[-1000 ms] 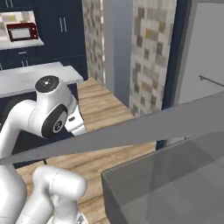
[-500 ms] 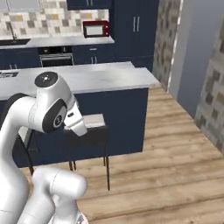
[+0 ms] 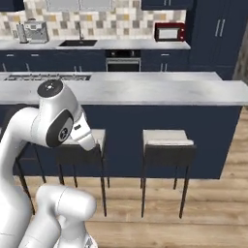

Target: Place the bowl with the onion and bell pepper on the second highest shelf of the fridge. Place the bowl with the fishs on the top shelf of the fridge.

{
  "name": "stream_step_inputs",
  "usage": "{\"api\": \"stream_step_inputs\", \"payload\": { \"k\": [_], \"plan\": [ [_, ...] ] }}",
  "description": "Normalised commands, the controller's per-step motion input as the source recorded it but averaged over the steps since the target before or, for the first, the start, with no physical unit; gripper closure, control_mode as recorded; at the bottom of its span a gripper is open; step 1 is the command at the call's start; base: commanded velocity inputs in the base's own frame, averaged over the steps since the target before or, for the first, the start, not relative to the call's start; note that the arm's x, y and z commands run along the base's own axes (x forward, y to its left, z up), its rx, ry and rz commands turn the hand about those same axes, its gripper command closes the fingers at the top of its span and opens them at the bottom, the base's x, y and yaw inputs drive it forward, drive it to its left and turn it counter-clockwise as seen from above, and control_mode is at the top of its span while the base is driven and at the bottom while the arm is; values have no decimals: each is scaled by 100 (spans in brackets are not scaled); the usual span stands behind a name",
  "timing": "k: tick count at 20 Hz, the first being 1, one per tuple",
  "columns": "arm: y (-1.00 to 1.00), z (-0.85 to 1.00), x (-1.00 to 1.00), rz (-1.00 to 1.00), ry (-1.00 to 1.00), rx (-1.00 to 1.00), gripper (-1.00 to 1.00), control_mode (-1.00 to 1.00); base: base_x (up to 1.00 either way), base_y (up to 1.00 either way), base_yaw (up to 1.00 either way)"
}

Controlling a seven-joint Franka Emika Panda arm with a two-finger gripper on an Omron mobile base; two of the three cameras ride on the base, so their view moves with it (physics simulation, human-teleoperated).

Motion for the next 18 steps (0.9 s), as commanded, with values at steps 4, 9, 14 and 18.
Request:
{"api": "stream_step_inputs", "payload": {
  "k": [4,9,14,18],
  "plan": [
    [0,0,0,0,0,0,-100,100,-1,100,34],
    [0,0,0,0,0,0,-100,100,2,100,26],
    [0,0,0,0,0,0,-100,100,25,100,10],
    [0,0,0,0,0,0,-100,100,56,100,0]
  ]
}}
